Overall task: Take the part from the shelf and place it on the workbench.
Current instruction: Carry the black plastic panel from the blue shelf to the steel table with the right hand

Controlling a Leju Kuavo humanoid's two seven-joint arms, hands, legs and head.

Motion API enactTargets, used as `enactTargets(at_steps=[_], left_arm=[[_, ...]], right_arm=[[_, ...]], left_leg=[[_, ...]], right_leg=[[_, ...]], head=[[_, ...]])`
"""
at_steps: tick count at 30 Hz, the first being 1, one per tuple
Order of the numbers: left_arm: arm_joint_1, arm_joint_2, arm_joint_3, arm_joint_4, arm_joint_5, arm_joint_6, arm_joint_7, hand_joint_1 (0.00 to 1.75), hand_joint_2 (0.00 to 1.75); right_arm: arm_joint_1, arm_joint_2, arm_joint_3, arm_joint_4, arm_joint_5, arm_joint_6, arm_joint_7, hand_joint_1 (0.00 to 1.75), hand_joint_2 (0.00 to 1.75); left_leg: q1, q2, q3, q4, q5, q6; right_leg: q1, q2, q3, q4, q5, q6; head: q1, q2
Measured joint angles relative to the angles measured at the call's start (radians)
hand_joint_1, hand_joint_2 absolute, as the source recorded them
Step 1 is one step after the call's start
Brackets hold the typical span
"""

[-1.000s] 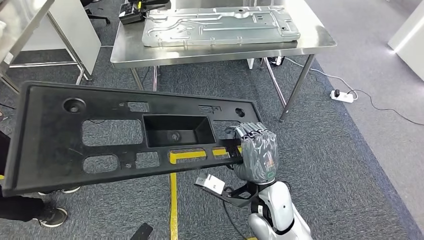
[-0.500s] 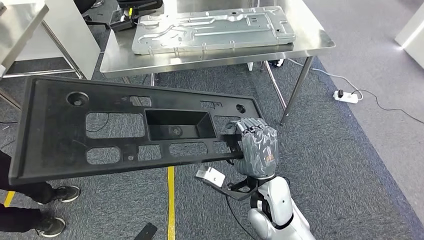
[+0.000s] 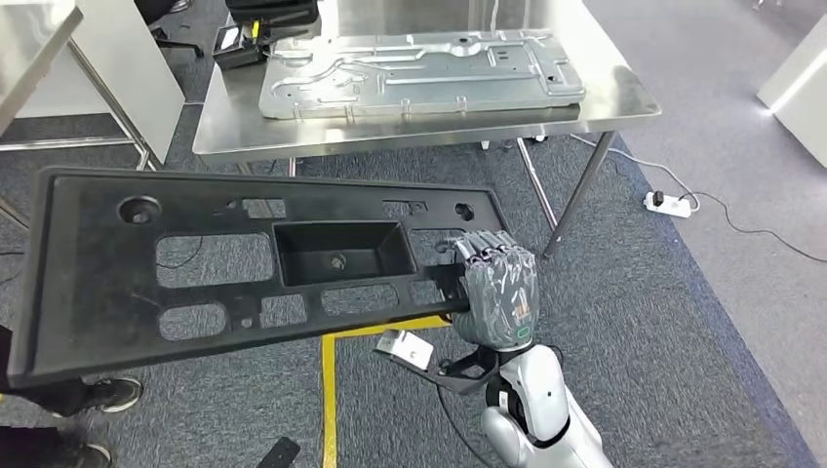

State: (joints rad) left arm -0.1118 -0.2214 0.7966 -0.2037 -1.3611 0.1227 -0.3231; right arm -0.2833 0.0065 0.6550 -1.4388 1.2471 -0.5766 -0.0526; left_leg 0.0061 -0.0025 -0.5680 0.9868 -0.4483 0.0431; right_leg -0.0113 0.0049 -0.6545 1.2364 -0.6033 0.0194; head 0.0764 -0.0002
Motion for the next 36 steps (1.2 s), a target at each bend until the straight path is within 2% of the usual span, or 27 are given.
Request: enactTargets(at_steps=[1, 2, 3, 4, 5, 6, 7, 9, 11, 12, 13, 15, 16, 17, 18, 20, 21, 22, 24, 27, 29, 31, 32, 33, 34, 35, 36], left_arm=[[0.001, 0.0, 0.0, 0.0, 0.0, 0.0, 0.001, 0.0, 1.75], [0.002, 0.0, 0.0, 0.0, 0.0, 0.0, 0.002, 0.0, 1.75], [0.003, 0.0, 0.0, 0.0, 0.0, 0.0, 0.003, 0.0, 1.75], [0.003, -0.001, 0.0, 0.0, 0.0, 0.001, 0.003, 0.0, 1.75], [0.004, -0.001, 0.0, 0.0, 0.0, 0.001, 0.003, 0.0, 1.75], [0.003, -0.001, 0.0, 0.0, 0.001, 0.001, 0.004, 0.0, 1.75], [0.003, -0.001, 0.0, 0.0, 0.001, 0.002, 0.004, 0.0, 1.75], [0.001, -0.001, 0.0, 0.0, 0.004, 0.008, 0.005, 0.0, 1.75], [0.0, -0.001, 0.0, 0.0, 0.006, 0.022, 0.005, 0.0, 1.75], [-0.001, -0.001, 0.0, 0.0, 0.007, 0.03, 0.006, 0.0, 1.75], [-0.001, -0.001, 0.0, 0.0, 0.007, 0.037, 0.007, 0.0, 1.75], [-0.001, -0.001, 0.0, 0.0, 0.007, 0.043, 0.009, 0.0, 1.75], [0.0, -0.001, 0.0, 0.0, 0.007, 0.044, 0.01, 0.0, 1.75], [0.001, -0.001, 0.0, 0.0, 0.007, 0.045, 0.011, 0.0, 1.75], [0.001, -0.001, 0.0, 0.0, 0.006, 0.045, 0.011, 0.0, 1.75], [0.001, -0.001, 0.0, 0.0, 0.006, 0.044, 0.01, 0.0, 1.75], [0.0, -0.001, 0.0, 0.0, 0.005, 0.042, 0.009, 0.0, 1.75], [-0.001, -0.001, 0.0, 0.0, 0.005, 0.041, 0.008, 0.0, 1.75], [-0.003, -0.001, -0.001, 0.0, 0.004, 0.037, 0.005, 0.0, 1.75], [-0.003, -0.002, -0.001, 0.0, 0.004, 0.023, -0.002, 0.0, 1.75], [-0.005, -0.003, -0.001, 0.0, 0.004, 0.014, -0.009, 0.0, 1.75], [-0.006, -0.003, -0.002, 0.0, 0.004, 0.01, -0.012, 0.0, 1.75], [-0.006, -0.003, -0.002, 0.0, 0.004, 0.009, -0.012, 0.0, 1.75], [-0.005, -0.003, -0.002, 0.0, 0.004, 0.009, -0.012, 0.0, 1.75], [-0.005, -0.003, -0.002, 0.0, 0.004, 0.008, -0.012, 0.0, 1.75], [-0.005, -0.004, -0.003, 0.0, 0.004, 0.007, -0.012, 0.0, 1.75], [-0.005, -0.005, -0.003, 0.0, 0.003, 0.006, -0.012, 0.0, 1.75]], right_arm=[[0.002, 0.0, 0.0, 0.003, 0.0, 0.0, 0.0, 1.75, 1.75], [0.004, 0.0, 0.0, 0.007, 0.0, 0.001, 0.0, 1.75, 1.75], [0.005, 0.0, 0.0, 0.01, 0.0, 0.001, 0.0, 1.75, 1.75], [0.006, 0.0, 0.0, 0.012, 0.0, 0.001, 0.0, 1.75, 1.75], [0.006, 0.0, 0.0, 0.014, -0.001, 0.001, 0.0, 1.75, 1.75], [0.006, 0.0, 0.0, 0.015, -0.003, 0.001, 0.0, 1.75, 1.75], [0.006, 0.0, 0.0, 0.016, -0.006, 0.001, -0.001, 1.75, 1.75], [0.007, 0.001, 0.0, 0.018, -0.018, 0.0, -0.004, 1.75, 1.75], [0.01, 0.001, 0.0, 0.017, -0.038, -0.001, -0.011, 1.75, 1.75], [0.011, 0.001, 0.0, 0.015, -0.048, -0.002, -0.015, 1.75, 1.75], [0.013, 0.002, 0.0, 0.013, -0.054, -0.002, -0.019, 1.75, 1.75], [0.017, 0.003, 0.001, 0.008, -0.06, -0.003, -0.023, 1.75, 1.75], [0.021, 0.003, 0.001, 0.008, -0.061, -0.004, -0.023, 1.75, 1.75], [0.025, 0.003, 0.001, 0.007, -0.062, -0.004, -0.023, 1.75, 1.75], [0.029, 0.003, 0.001, 0.007, -0.062, -0.004, -0.023, 1.75, 1.75], [0.032, 0.003, 0.001, 0.004, -0.062, -0.004, -0.024, 1.75, 1.75], [0.031, 0.003, 0.001, 0.002, -0.062, -0.004, -0.024, 1.75, 1.75], [0.031, 0.003, 0.001, 0.0, -0.062, -0.005, -0.025, 1.75, 1.75], [0.03, 0.004, 0.001, -0.003, -0.062, -0.006, -0.026, 1.75, 1.75], [0.028, 0.004, 0.001, -0.008, -0.063, -0.006, -0.032, 1.75, 1.75], [0.025, 0.004, 0.001, -0.012, -0.065, -0.006, -0.035, 1.75, 1.75], [0.026, 0.004, 0.001, -0.012, -0.067, -0.006, -0.036, 1.75, 1.75], [0.027, 0.004, 0.001, -0.012, -0.068, -0.006, -0.035, 1.75, 1.75], [0.027, 0.004, 0.001, -0.012, -0.069, -0.006, -0.035, 1.75, 1.75], [0.027, 0.004, 0.001, -0.012, -0.069, -0.006, -0.035, 1.75, 1.75], [0.026, 0.005, 0.001, -0.012, -0.069, -0.006, -0.035, 1.75, 1.75], [0.026, 0.005, 0.002, -0.012, -0.069, -0.006, -0.035, 1.75, 1.75]], left_leg=[[0.0, 0.0, 0.007, 0.001, -0.007, 0.0], [0.0, -0.001, 0.016, 0.003, -0.016, -0.001], [0.001, -0.002, 0.026, 0.005, -0.025, -0.003], [0.001, -0.003, 0.037, 0.008, -0.036, -0.006], [0.001, -0.004, 0.045, 0.012, -0.047, -0.01], [0.0, -0.005, 0.051, 0.017, -0.057, -0.015], [-0.001, -0.006, 0.054, 0.02, -0.064, -0.02], [-0.002, -0.005, 0.056, 0.02, -0.071, -0.031], [0.0, -0.003, 0.057, 0.025, -0.081, -0.041], [0.001, -0.003, 0.048, 0.05, -0.095, -0.046], [0.003, -0.002, 0.026, 0.095, -0.115, -0.051], [0.006, -0.002, -0.05, 0.227, -0.161, -0.059], [0.007, -0.002, -0.086, 0.28, -0.17, -0.062], [0.008, -0.002, -0.109, 0.301, -0.159, -0.063], [0.009, -0.002, -0.113, 0.283, -0.127, -0.063], [0.011, -0.002, -0.081, 0.167, -0.035, -0.06], [0.008, -0.003, -0.06, 0.11, -0.004, -0.056], [0.006, -0.003, -0.044, 0.068, 0.009, -0.051], [0.001, -0.004, -0.033, 0.042, 0.002, -0.042], [0.006, -0.004, -0.024, 0.025, 0.003, -0.025], [0.007, -0.003, -0.017, 0.017, 0.004, -0.014], [0.004, -0.003, -0.016, 0.019, 0.0, -0.007], [0.002, -0.003, -0.015, 0.02, -0.002, -0.006], [0.0, -0.004, -0.013, 0.022, -0.005, -0.005], [-0.002, -0.005, -0.011, 0.025, -0.008, -0.005], [-0.003, -0.006, -0.007, 0.027, -0.013, -0.006], [-0.005, -0.006, -0.005, 0.03, -0.017, -0.008]], right_leg=[[-0.002, 0.0, -0.037, 0.046, -0.001, 0.003], [-0.004, 0.0, -0.059, 0.058, 0.017, 0.006], [-0.006, -0.001, -0.062, 0.031, 0.056, 0.007], [-0.008, -0.002, -0.047, -0.028, 0.107, 0.007], [-0.009, -0.003, -0.026, -0.088, 0.146, 0.005], [-0.008, -0.003, -0.004, -0.142, 0.169, 0.002], [-0.006, -0.004, 0.009, -0.172, 0.175, -0.002], [0.0, -0.002, 0.019, -0.187, 0.162, -0.013], [-0.003, 0.0, 0.027, -0.194, 0.157, -0.025], [-0.006, -0.001, 0.034, -0.2, 0.155, -0.03], [-0.008, -0.003, 0.041, -0.205, 0.152, -0.035], [-0.008, -0.004, 0.049, -0.206, 0.145, -0.041], [-0.008, -0.003, 0.053, -0.206, 0.141, -0.042], [-0.008, -0.002, 0.057, -0.206, 0.137, -0.042], [-0.009, 0.0, 0.064, -0.206, 0.132, -0.041], [-0.009, 0.002, 0.079, -0.206, 0.122, -0.035], [-0.008, 0.003, 0.084, -0.206, 0.117, -0.031], [-0.006, 0.004, 0.086, -0.205, 0.114, -0.026], [-0.003, 0.004, 0.086, -0.208, 0.113, -0.016], [-0.003, 0.0, 0.082, -0.195, 0.098, -0.002], [-0.003, -0.001, 0.04, -0.106, 0.052, 0.002], [-0.002, -0.002, -0.032, 0.025, 0.003, 0.003], [-0.002, -0.002, -0.058, 0.065, -0.001, 0.003], [-0.002, -0.002, -0.067, 0.068, 0.015, 0.001], [-0.001, -0.002, -0.055, 0.032, 0.047, -0.003], [0.0, -0.002, -0.027, -0.034, 0.089, -0.008], [0.002, -0.002, 0.002, -0.097, 0.117, -0.015]], head=[[0.0, 0.0], [0.0, 0.0], [0.0, 0.0], [0.0, 0.0], [0.0, 0.0], [0.0, 0.0], [0.0, 0.0], [-0.001, 0.0], [-0.001, 0.0], [-0.002, 0.0], [-0.002, 0.0], [-0.002, 0.0], [-0.002, 0.0], [-0.002, 0.0], [-0.002, 0.0], [-0.002, 0.0], [-0.002, 0.0], [-0.002, 0.0], [-0.002, 0.0], [-0.001, 0.0], [-0.001, 0.0], [-0.001, 0.0], [-0.001, 0.0], [-0.001, 0.0], [-0.001, 0.0], [-0.001, 0.0], [-0.001, 0.0]])
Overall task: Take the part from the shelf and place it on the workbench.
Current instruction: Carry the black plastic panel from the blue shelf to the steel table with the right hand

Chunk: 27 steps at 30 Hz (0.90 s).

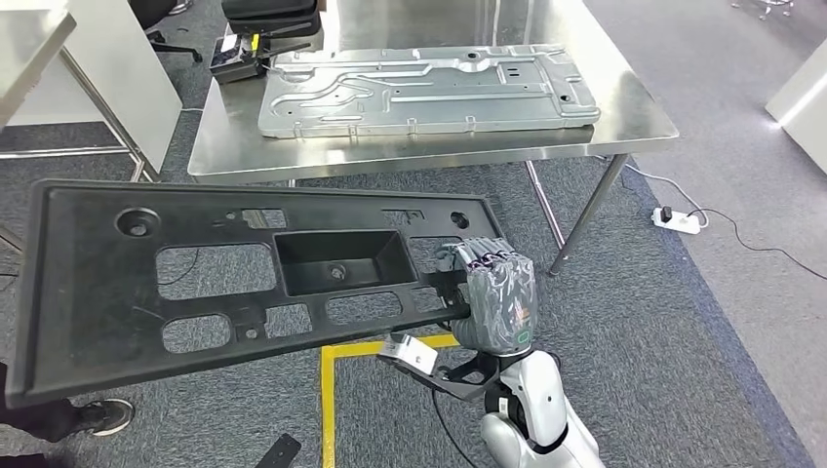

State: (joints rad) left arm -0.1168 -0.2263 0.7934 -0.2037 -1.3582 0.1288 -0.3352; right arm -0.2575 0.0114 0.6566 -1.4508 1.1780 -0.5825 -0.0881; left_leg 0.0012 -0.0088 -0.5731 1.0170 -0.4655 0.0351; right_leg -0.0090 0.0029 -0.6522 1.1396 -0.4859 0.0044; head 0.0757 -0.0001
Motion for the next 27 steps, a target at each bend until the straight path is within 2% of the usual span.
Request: enactTargets(at_steps=[1, 2, 4, 6, 8, 10, 11, 13, 17, 19, 21, 23, 24, 25, 27], left_arm=[[-0.001, -0.001, -0.001, 0.0, -0.001, -0.001, 0.0, 0.0, 1.75], [-0.001, -0.002, -0.002, 0.0, -0.003, -0.003, 0.001, 0.0, 1.75], [-0.002, -0.004, -0.006, 0.0, -0.005, -0.005, 0.002, 0.0, 1.75], [-0.002, -0.004, -0.011, 0.0, -0.008, -0.007, 0.003, 0.0, 1.75], [-0.004, -0.004, -0.016, 0.0, -0.012, -0.008, 0.004, 0.0, 1.75], [-0.004, -0.004, -0.019, 0.0, -0.015, -0.009, 0.005, 0.0, 1.75], [-0.004, -0.004, -0.02, 0.0, -0.015, -0.009, 0.005, 0.0, 1.75], [-0.003, -0.004, -0.02, 0.0, -0.015, -0.009, 0.006, 0.0, 1.75], [-0.003, -0.004, -0.021, 0.0, -0.016, -0.01, 0.006, 0.0, 1.75], [-0.003, -0.004, -0.022, 0.0, -0.017, -0.013, 0.008, 0.0, 1.75], [-0.004, -0.005, -0.024, 0.0, -0.02, -0.016, 0.011, 0.0, 1.75], [-0.003, -0.006, -0.026, 0.0, -0.022, -0.018, 0.012, 0.0, 1.75], [-0.004, -0.006, -0.027, 0.0, -0.023, -0.019, 0.012, 0.0, 1.75], [-0.006, -0.007, -0.029, 0.0, -0.024, -0.02, 0.012, 0.0, 1.75], [-0.009, -0.007, -0.035, 0.0, -0.025, -0.022, 0.015, 0.0, 1.75]], right_arm=[[-0.001, 0.0, 0.0, 0.0, 0.0, 0.0, 0.0, 1.75, 1.75], [-0.001, 0.001, 0.0, -0.001, 0.0, 0.0, 0.0, 1.75, 1.75], [-0.001, 0.001, 0.001, -0.002, 0.0, 0.0, 0.001, 1.75, 1.75], [-0.002, 0.002, 0.001, -0.002, 0.002, 0.0, 0.003, 1.75, 1.75], [-0.006, 0.006, 0.001, -0.002, 0.008, 0.001, 0.008, 1.75, 1.75], [-0.009, 0.008, 0.001, -0.002, 0.013, 0.002, 0.014, 1.75, 1.75], [-0.009, 0.008, 0.001, -0.002, 0.015, 0.003, 0.016, 1.75, 1.75], [-0.009, 0.009, 0.001, -0.001, 0.016, 0.004, 0.018, 1.75, 1.75], [-0.009, 0.009, 0.001, -0.001, 0.016, 0.005, 0.02, 1.75, 1.75], [-0.017, 0.011, 0.001, 0.0, 0.019, 0.008, 0.023, 1.75, 1.75], [-0.029, 0.015, 0.001, 0.004, 0.024, 0.013, 0.028, 1.75, 1.75], [-0.038, 0.018, 0.001, 0.007, 0.029, 0.019, 0.033, 1.75, 1.75], [-0.044, 0.02, 0.001, 0.009, 0.032, 0.023, 0.035, 1.75, 1.75], [-0.049, 0.02, 0.001, 0.011, 0.033, 0.026, 0.037, 1.75, 1.75], [-0.058, 0.02, 0.001, 0.017, 0.034, 0.03, 0.042, 1.75, 1.75]], left_leg=[[-0.002, 0.0, 0.0, 0.004, -0.004, -0.003], [-0.002, 0.0, -0.001, 0.006, -0.007, -0.007], [-0.002, 0.001, -0.003, 0.006, -0.009, -0.016], [-0.001, 0.002, -0.006, 0.016, -0.021, -0.025], [0.002, 0.003, -0.038, 0.089, -0.062, -0.035], [0.007, 0.003, -0.102, 0.214, -0.113, -0.045], [0.009, 0.003, -0.127, 0.26, -0.127, -0.049], [0.011, 0.003, -0.145, 0.292, -0.133, -0.051], [0.012, 0.003, -0.153, 0.299, -0.125, -0.052], [0.013, 0.003, -0.1, 0.164, -0.042, -0.048], [0.01, 0.002, -0.04, 0.02, 0.028, -0.037], [0.01, 0.002, -0.031, 0.005, 0.022, -0.024], [0.011, 0.002, -0.027, 0.001, 0.022, -0.017], [0.012, 0.002, -0.024, -0.003, 0.021, -0.01], [0.009, 0.002, -0.02, -0.003, 0.017, 0.0]], right_leg=[[0.003, 0.0, 0.024, -0.053, 0.018, -0.005], [0.006, 0.0, 0.038, -0.084, 0.024, -0.009], [0.01, 0.001, 0.042, -0.098, 0.019, -0.013], [0.004, 0.001, 0.049, -0.107, 0.02, -0.019], [-0.003, -0.001, 0.058, -0.115, 0.021, -0.025], [-0.004, -0.003, 0.063, -0.116, 0.017, -0.029], [-0.004, -0.003, 0.065, -0.116, 0.015, -0.03], [-0.004, -0.003, 0.066, -0.116, 0.014, -0.03], [-0.004, -0.002, 0.068, -0.115, 0.012, -0.03], [-0.004, 0.0, 0.082, -0.114, 0.001, -0.021], [-0.003, 0.002, 0.094, -0.116, -0.011, -0.005], [-0.002, 0.001, 0.092, -0.111, -0.019, 0.007], [-0.003, 0.0, 0.082, -0.088, -0.033, 0.011], [-0.004, -0.001, 0.06, -0.045, -0.054, 0.013], [-0.004, -0.001, -0.013, 0.089, -0.104, 0.015]], head=[[0.0, 0.0], [0.0, 0.0], [0.0, 0.0], [-0.001, 0.0], [-0.003, 0.0], [-0.004, 0.0], [-0.005, 0.0], [-0.005, 0.0], [-0.005, 0.0], [-0.004, 0.0], [-0.004, 0.0], [-0.004, 0.0], [-0.004, 0.0], [-0.004, 0.0], [-0.004, 0.0]])
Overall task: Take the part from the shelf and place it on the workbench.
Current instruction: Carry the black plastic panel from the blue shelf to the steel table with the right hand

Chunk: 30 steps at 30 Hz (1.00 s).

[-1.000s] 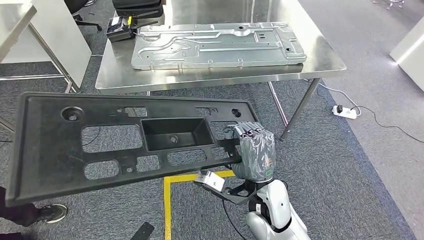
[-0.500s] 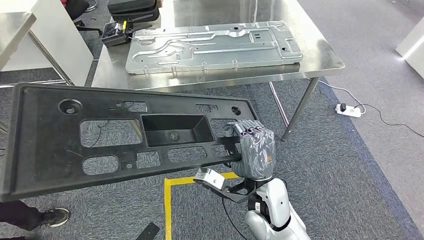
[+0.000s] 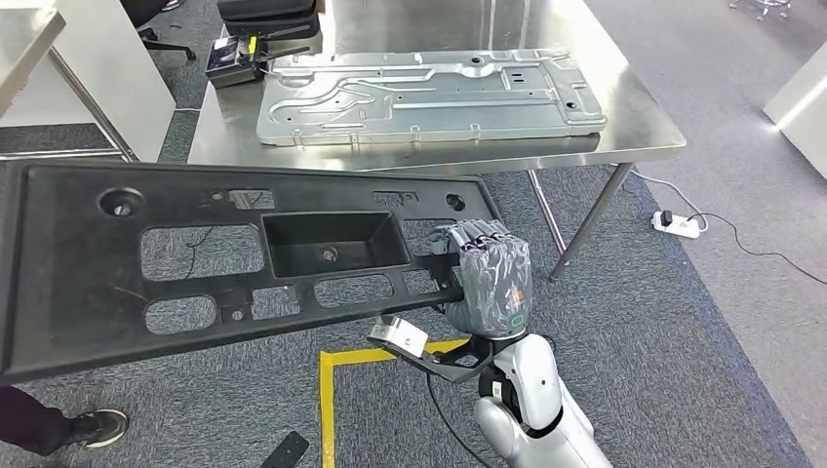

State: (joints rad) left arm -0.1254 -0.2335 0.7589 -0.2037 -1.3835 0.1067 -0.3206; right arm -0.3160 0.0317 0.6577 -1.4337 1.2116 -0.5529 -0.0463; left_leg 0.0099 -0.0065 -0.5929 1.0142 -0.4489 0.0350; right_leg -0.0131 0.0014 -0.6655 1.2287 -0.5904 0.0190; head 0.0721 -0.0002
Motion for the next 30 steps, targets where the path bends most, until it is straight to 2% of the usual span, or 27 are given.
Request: enactTargets(at_steps=[1, 2, 3, 5, 6, 7, 9, 11, 13, 14, 16, 17, 18, 19, 20, 21, 22, 23, 27, 28, 30], left_arm=[[0.0, 0.0, -0.003, 0.0, -0.001, -0.001, 0.002, 0.0, 1.75], [0.0, 0.0, -0.005, 0.0, -0.002, -0.001, 0.003, 0.0, 1.75], [0.001, 0.0, -0.007, 0.0, -0.002, -0.002, 0.004, 0.0, 1.75], [0.002, -0.002, -0.01, 0.0, -0.004, -0.002, 0.006, 0.0, 1.75], [0.002, -0.003, -0.011, 0.0, -0.005, -0.002, 0.006, 0.0, 1.75], [0.001, -0.004, -0.011, 0.0, -0.006, -0.002, 0.006, 0.0, 1.75], [0.0, -0.006, -0.012, 0.0, -0.007, -0.003, 0.006, 0.0, 1.75], [-0.001, -0.006, -0.012, 0.0, -0.007, -0.004, 0.007, 0.0, 1.75], [-0.002, -0.006, -0.012, 0.0, -0.008, -0.004, 0.007, 0.0, 1.75], [-0.002, -0.006, -0.012, 0.0, -0.008, -0.004, 0.007, 0.0, 1.75], [-0.002, -0.006, -0.012, 0.0, -0.008, -0.004, 0.007, 0.0, 1.75], [0.0, -0.005, -0.012, 0.0, -0.008, -0.004, 0.007, 0.0, 1.75], [0.001, -0.005, -0.012, 0.0, -0.008, -0.004, 0.007, 0.0, 1.75], [0.002, -0.004, -0.012, 0.0, -0.008, -0.004, 0.007, 0.0, 1.75], [0.002, -0.003, -0.012, 0.0, -0.008, -0.004, 0.007, 0.0, 1.75], [0.002, -0.003, -0.012, 0.0, -0.008, -0.005, 0.007, 0.0, 1.75], [0.001, -0.003, -0.012, 0.001, -0.008, -0.005, 0.007, 0.0, 1.75], [0.0, -0.003, -0.012, 0.001, -0.008, -0.005, 0.007, 0.0, 1.75], [0.001, -0.003, -0.013, 0.001, -0.007, -0.006, 0.007, 0.0, 1.75], [0.0, -0.004, -0.013, 0.001, -0.007, -0.006, 0.007, 0.0, 1.75], [-0.003, -0.004, -0.013, 0.001, -0.006, -0.006, 0.007, 0.0, 1.75]], right_arm=[[-0.002, 0.0, 0.0, 0.005, 0.0, 0.002, 0.004, 1.75, 1.75], [-0.004, 0.0, 0.0, 0.01, 0.0, 0.003, 0.008, 1.75, 1.75], [-0.006, 0.0, 0.0, 0.015, 0.001, 0.006, 0.011, 1.75, 1.75], [-0.012, 0.0, 0.0, 0.023, 0.002, 0.01, 0.014, 1.75, 1.75], [-0.016, 0.0, 0.0, 0.027, 0.003, 0.012, 0.014, 1.75, 1.75], [-0.02, 0.001, 0.0, 0.029, 0.003, 0.012, 0.015, 1.75, 1.75], [-0.024, 0.003, 0.0, 0.034, 0.003, 0.013, 0.016, 1.75, 1.75], [-0.026, 0.006, 0.0, 0.038, 0.003, 0.013, 0.017, 1.75, 1.75], [-0.028, 0.009, 0.0, 0.039, 0.004, 0.013, 0.018, 1.75, 1.75], [-0.03, 0.012, 0.0, 0.04, 0.004, 0.013, 0.018, 1.75, 1.75], [-0.032, 0.014, 0.0, 0.042, 0.004, 0.013, 0.018, 1.75, 1.75], [-0.032, 0.014, 0.0, 0.045, 0.004, 0.013, 0.018, 1.75, 1.75], [-0.032, 0.014, 0.0, 0.048, 0.004, 0.013, 0.018, 1.75, 1.75], [-0.032, 0.015, 0.0, 0.05, 0.004, 0.013, 0.018, 1.75, 1.75], [-0.032, 0.015, 0.0, 0.052, 0.004, 0.013, 0.018, 1.75, 1.75], [-0.032, 0.016, 0.0, 0.054, 0.004, 0.013, 0.018, 1.75, 1.75], [-0.033, 0.016, 0.0, 0.054, 0.005, 0.013, 0.019, 1.75, 1.75], [-0.034, 0.017, 0.0, 0.055, 0.005, 0.013, 0.021, 1.75, 1.75], [-0.036, 0.017, 0.0, 0.059, 0.009, 0.013, 0.026, 1.75, 1.75], [-0.037, 0.017, 0.0, 0.059, 0.01, 0.013, 0.027, 1.75, 1.75], [-0.038, 0.016, 0.0, 0.06, 0.011, 0.013, 0.029, 1.75, 1.75]], left_leg=[[-0.002, 0.0, 0.002, 0.001, -0.003, 0.003], [-0.004, -0.001, 0.005, 0.002, -0.006, 0.005], [-0.006, -0.002, 0.01, 0.003, -0.01, 0.006], [-0.01, -0.005, 0.024, 0.004, -0.021, 0.005], [-0.013, -0.005, 0.03, 0.004, -0.026, 0.003], [-0.014, -0.005, 0.032, 0.005, -0.03, 0.0], [-0.015, -0.003, 0.034, 0.003, -0.033, -0.008], [-0.015, -0.001, 0.037, 0.001, -0.039, -0.018], [-0.015, 0.0, 0.023, 0.038, -0.062, -0.03], [-0.012, 0.0, 0.0, 0.086, -0.084, -0.036], [-0.005, 0.0, -0.071, 0.212, -0.129, -0.046], [-0.001, 0.001, -0.099, 0.254, -0.132, -0.051], [0.002, 0.001, -0.111, 0.258, -0.113, -0.054], [0.006, 0.001, -0.104, 0.225, -0.076, -0.058], [0.009, 0.001, -0.083, 0.163, -0.031, -0.06], [0.01, 0.001, -0.059, 0.104, 0.001, -0.061], [0.009, 0.001, -0.039, 0.054, 0.018, -0.059], [0.007, 0.0, -0.028, 0.027, 0.021, -0.054], [0.006, -0.001, -0.018, 0.011, 0.01, -0.026], [0.008, -0.001, -0.014, 0.007, 0.009, -0.019], [0.007, 0.0, -0.007, 0.005, 0.004, -0.008]], right_leg=[[0.0, 0.0, -0.036, 0.057, -0.012, 0.0], [0.0, 0.0, -0.058, 0.083, -0.006, -0.002], [0.001, 0.0, -0.061, 0.071, 0.019, -0.005], [0.005, 0.0, -0.02, -0.046, 0.102, -0.02], [0.01, 0.0, 0.005, -0.106, 0.132, -0.028], [0.014, -0.001, 0.026, -0.152, 0.146, -0.034], [0.019, 0.0, 0.043, -0.182, 0.142, -0.04], [0.013, 0.001, 0.052, -0.196, 0.14, -0.043], [0.005, -0.001, 0.065, -0.211, 0.139, -0.046], [0.004, -0.002, 0.071, -0.215, 0.138, -0.048], [0.003, -0.003, 0.078, -0.215, 0.132, -0.051], [0.002, -0.002, 0.082, -0.214, 0.128, -0.051], [0.001, -0.001, 0.087, -0.213, 0.124, -0.049], [-0.001, 0.0, 0.093, -0.211, 0.118, -0.046], [-0.003, 0.001, 0.099, -0.208, 0.111, -0.042], [-0.004, 0.001, 0.103, -0.205, 0.104, -0.036], [-0.003, 0.002, 0.105, -0.201, 0.098, -0.03], [-0.002, 0.002, 0.104, -0.199, 0.095, -0.025], [-0.002, 0.001, 0.1, -0.192, 0.085, -0.009], [-0.003, 0.0, 0.088, -0.166, 0.071, -0.005], [-0.003, 0.0, 0.027, -0.05, 0.023, -0.002]], head=[[0.0, 0.0], [0.0, 0.0], [0.0, 0.0], [0.0, 0.0], [-0.001, 0.0], [-0.001, 0.0], [-0.002, 0.0], [-0.002, 0.0], [-0.003, 0.0], [-0.003, 0.0], [-0.003, 0.0], [-0.003, 0.0], [-0.003, 0.0], [-0.003, 0.0], [-0.003, 0.0], [-0.003, 0.0], [-0.003, 0.0], [-0.003, 0.0], [-0.003, 0.0], [-0.003, 0.0], [-0.003, 0.0]])
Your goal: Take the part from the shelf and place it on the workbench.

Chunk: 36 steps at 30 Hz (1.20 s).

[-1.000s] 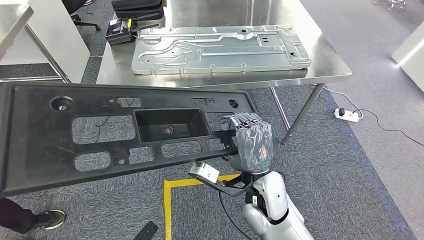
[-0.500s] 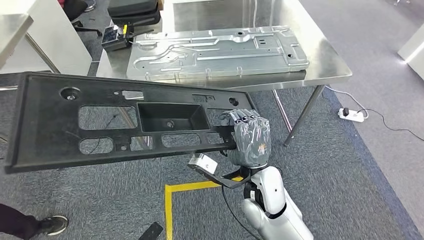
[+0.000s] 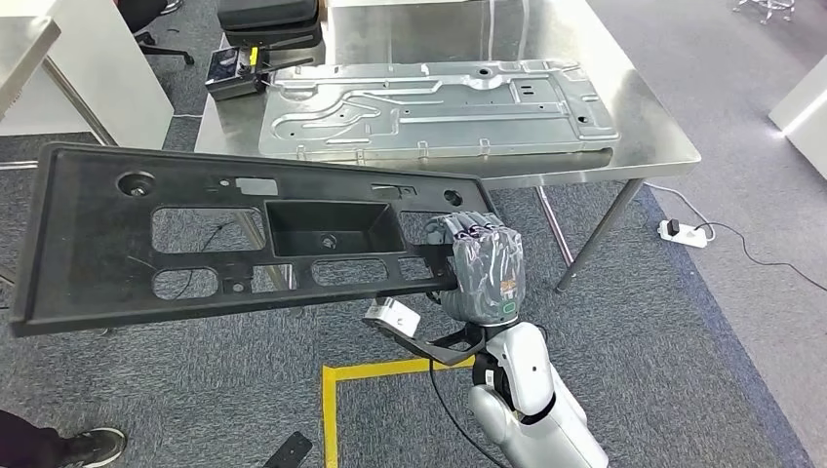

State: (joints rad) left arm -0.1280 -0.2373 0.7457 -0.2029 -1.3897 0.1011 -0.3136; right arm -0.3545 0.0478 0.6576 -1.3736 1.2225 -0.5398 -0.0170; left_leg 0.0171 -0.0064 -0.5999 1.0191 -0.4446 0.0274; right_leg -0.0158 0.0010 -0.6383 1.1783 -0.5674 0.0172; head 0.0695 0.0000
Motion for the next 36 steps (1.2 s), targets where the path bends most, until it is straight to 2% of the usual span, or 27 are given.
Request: enactTargets(at_steps=[1, 2, 3, 4, 6, 7, 8, 10, 13, 14, 16, 17, 18, 19, 21, 22, 23, 26, 28, 30, 32, 33, 34, 35, 36], left_arm=[[-0.001, 0.0, 0.0, 0.0, 0.0, 0.0, 0.0, 0.0, 1.75], [0.0, 0.0, 0.0, 0.0, 0.0, 0.0, 0.0, 0.0, 1.75], [0.001, 0.0, 0.0, 0.0, 0.0, 0.0, 0.0, 0.0, 1.75], [0.002, 0.0, 0.0, 0.0, 0.0, 0.0, 0.0, 0.0, 1.75], [0.002, -0.001, -0.002, 0.0, -0.002, 0.0, 0.0, 0.0, 1.75], [0.002, -0.002, -0.004, 0.0, -0.002, 0.0, 0.0, 0.0, 1.75], [0.002, -0.004, -0.005, 0.0, -0.003, 0.0, 0.0, 0.0, 1.75], [0.001, -0.005, -0.008, 0.0, -0.003, 0.0, 0.0, 0.0, 1.75], [0.001, -0.006, -0.012, 0.0, -0.003, 0.001, -0.001, 0.0, 1.75], [0.0, -0.006, -0.014, 0.0, -0.002, 0.001, -0.001, 0.0, 1.75], [0.001, -0.006, -0.016, 0.0, -0.002, 0.001, -0.001, 0.0, 1.75], [0.002, -0.006, -0.016, 0.0, -0.002, 0.001, -0.001, 0.0, 1.75], [0.003, -0.005, -0.016, 0.0, -0.002, 0.001, -0.001, 0.0, 1.75], [0.004, -0.005, -0.016, 0.0, -0.002, 0.001, -0.001, 0.0, 1.75], [0.004, -0.003, -0.017, 0.0, -0.002, 0.001, -0.001, 0.0, 1.75], [0.004, -0.003, -0.017, 0.0, -0.002, 0.001, -0.001, 0.0, 1.75], [0.003, -0.003, -0.018, 0.001, -0.002, 0.0, -0.001, 0.0, 1.75], [0.004, -0.003, -0.019, 0.001, -0.002, 0.0, -0.001, 0.0, 1.75], [0.005, -0.003, -0.019, 0.001, -0.002, 0.0, -0.001, 0.0, 1.75], [0.002, -0.003, -0.02, 0.001, -0.002, 0.001, -0.001, 0.0, 1.75], [0.001, -0.003, -0.021, 0.001, -0.002, 0.001, -0.001, 0.0, 1.75], [0.002, -0.003, -0.021, 0.001, -0.002, 0.001, -0.001, 0.0, 1.75], [0.002, -0.003, -0.021, 0.001, -0.002, 0.001, -0.001, 0.0, 1.75], [0.003, -0.003, -0.021, 0.001, -0.001, 0.001, -0.001, 0.0, 1.75], [0.003, -0.003, -0.021, 0.001, -0.001, 0.001, -0.001, 0.0, 1.75]], right_arm=[[0.001, -0.001, 0.0, 0.002, 0.0, 0.0, 0.001, 1.75, 1.75], [0.002, -0.002, 0.0, 0.004, 0.0, 0.0, 0.001, 1.75, 1.75], [0.004, -0.003, 0.0, 0.007, 0.0, 0.0, 0.002, 1.75, 1.75], [0.006, -0.005, 0.0, 0.009, 0.0, 0.0, 0.003, 1.75, 1.75], [0.007, -0.008, 0.0, 0.01, 0.002, -0.001, 0.004, 1.75, 1.75], [0.008, -0.009, 0.0, 0.01, 0.002, -0.001, 0.004, 1.75, 1.75], [0.008, -0.011, 0.0, 0.009, 0.003, -0.001, 0.004, 1.75, 1.75], [0.01, -0.013, -0.001, 0.009, 0.003, -0.001, 0.004, 1.75, 1.75], [0.013, -0.015, -0.005, 0.008, 0.004, -0.001, 0.006, 1.75, 1.75], [0.013, -0.016, -0.006, 0.007, 0.004, -0.001, 0.006, 1.75, 1.75], [0.014, -0.016, -0.006, 0.007, 0.004, -0.001, 0.006, 1.75, 1.75], [0.016, -0.016, -0.006, 0.007, 0.004, -0.001, 0.006, 1.75, 1.75], [0.018, -0.016, -0.006, 0.007, 0.004, -0.001, 0.006, 1.75, 1.75], [0.02, -0.016, -0.006, 0.007, 0.004, -0.001, 0.006, 1.75, 1.75], [0.022, -0.017, -0.006, 0.007, 0.004, -0.001, 0.006, 1.75, 1.75], [0.021, -0.017, -0.006, 0.007, 0.004, -0.001, 0.006, 1.75, 1.75], [0.021, -0.017, -0.007, 0.007, 0.004, -0.001, 0.006, 1.75, 1.75], [0.022, -0.017, -0.007, 0.006, 0.004, -0.001, 0.006, 1.75, 1.75], [0.022, -0.017, -0.007, 0.005, 0.004, -0.001, 0.006, 1.75, 1.75], [0.022, -0.018, -0.009, 0.005, 0.005, -0.001, 0.006, 1.75, 1.75], [0.023, -0.019, -0.009, 0.005, 0.005, -0.001, 0.006, 1.75, 1.75], [0.024, -0.02, -0.01, 0.005, 0.006, -0.001, 0.006, 1.75, 1.75], [0.025, -0.021, -0.011, 0.006, 0.006, -0.001, 0.007, 1.75, 1.75], [0.025, -0.022, -0.013, 0.006, 0.006, -0.001, 0.009, 1.75, 1.75], [0.025, -0.023, -0.015, 0.006, 0.007, -0.002, 0.01, 1.75, 1.75]], left_leg=[[-0.002, 0.0, 0.002, 0.0, -0.003, 0.004], [-0.004, 0.0, 0.004, 0.0, -0.006, 0.007], [-0.006, -0.001, 0.008, 0.001, -0.009, 0.009], [-0.008, -0.002, 0.013, 0.001, -0.013, 0.009], [-0.011, -0.004, 0.027, 0.001, -0.022, 0.008], [-0.014, -0.004, 0.032, 0.002, -0.027, 0.005], [-0.015, -0.004, 0.035, 0.002, -0.031, 0.001], [-0.016, -0.002, 0.036, 0.0, -0.035, -0.008], [-0.017, 0.001, 0.033, 0.02, -0.056, -0.021], [-0.015, 0.001, 0.016, 0.059, -0.077, -0.027], [-0.008, 0.001, -0.051, 0.187, -0.13, -0.037], [-0.005, 0.001, -0.087, 0.246, -0.145, -0.042], [-0.001, 0.001, -0.109, 0.274, -0.14, -0.047], [0.002, 0.001, -0.112, 0.261, -0.114, -0.05], [0.007, 0.002, -0.069, 0.143, -0.03, -0.054], [0.006, 0.003, -0.042, 0.081, -0.001, -0.054], [0.005, 0.003, -0.025, 0.039, 0.012, -0.05], [0.0, 0.002, -0.014, 0.012, 0.004, -0.03], [0.002, 0.001, -0.006, 0.003, 0.003, -0.016], [0.004, 0.002, 0.003, -0.003, 0.0, -0.002], [0.003, 0.002, 0.008, -0.003, -0.005, 0.004], [0.002, 0.001, 0.011, -0.002, -0.009, 0.005], [0.002, 0.0, 0.015, -0.002, -0.013, 0.005], [0.002, -0.001, 0.022, -0.001, -0.018, 0.003], [0.002, -0.002, 0.03, 0.0, -0.024, 0.001]], right_leg=[[0.0, 0.0, -0.041, 0.069, -0.022, 0.001], [0.0, 0.0, -0.076, 0.12, -0.029, 0.0], [0.001, 0.0, -0.094, 0.136, -0.018, -0.001], [0.002, 0.0, -0.093, 0.114, 0.013, -0.005], [0.007, 0.0, -0.046, -0.011, 0.095, -0.02], [0.012, 0.0, -0.02, -0.072, 0.12, -0.027], [0.016, 0.0, -0.001, -0.113, 0.131, -0.033], [0.021, 0.0, 0.011, -0.134, 0.126, -0.038], [0.009, 0.001, 0.029, -0.156, 0.126, -0.044], [0.004, 0.0, 0.038, -0.163, 0.126, -0.048], [0.004, -0.002, 0.046, -0.166, 0.12, -0.053], [0.003, -0.001, 0.05, -0.165, 0.116, -0.054], [0.003, 0.0, 0.053, -0.164, 0.112, -0.053], [0.002, 0.001, 0.058, -0.161, 0.106, -0.051], [-0.001, 0.003, 0.071, -0.155, 0.092, -0.044], [0.001, 0.004, 0.074, -0.15, 0.085, -0.038], [0.002, 0.004, 0.074, -0.147, 0.08, -0.033], [0.005, 0.004, 0.071, -0.147, 0.076, -0.019], [0.002, 0.003, 0.065, -0.127, 0.061, -0.011], [0.0, 0.002, 0.017, -0.032, 0.016, -0.005], [0.0, 0.002, -0.061, 0.101, -0.026, -0.001], [0.0, 0.002, -0.088, 0.136, -0.025, 0.0], [0.0, 0.002, -0.098, 0.134, -0.004, -0.001], [0.0, 0.002, -0.087, 0.092, 0.035, -0.004], [0.0, 0.002, -0.061, 0.024, 0.08, -0.008]], head=[[0.0, 0.0], [0.0, 0.0], [0.0, 0.0], [0.0, 0.0], [0.0, 0.0], [0.0, 0.0], [-0.001, 0.0], [-0.002, 0.0], [-0.003, 0.0], [-0.004, 0.0], [-0.006, 0.0], [-0.006, 0.0], [-0.006, 0.0], [-0.006, 0.0], [-0.006, 0.0], [-0.006, 0.0], [-0.006, 0.0], [-0.006, 0.0], [-0.005, 0.0], [-0.005, 0.0], [-0.005, 0.0], [-0.005, 0.0], [-0.005, 0.0], [-0.005, 0.0], [-0.005, 0.0]])
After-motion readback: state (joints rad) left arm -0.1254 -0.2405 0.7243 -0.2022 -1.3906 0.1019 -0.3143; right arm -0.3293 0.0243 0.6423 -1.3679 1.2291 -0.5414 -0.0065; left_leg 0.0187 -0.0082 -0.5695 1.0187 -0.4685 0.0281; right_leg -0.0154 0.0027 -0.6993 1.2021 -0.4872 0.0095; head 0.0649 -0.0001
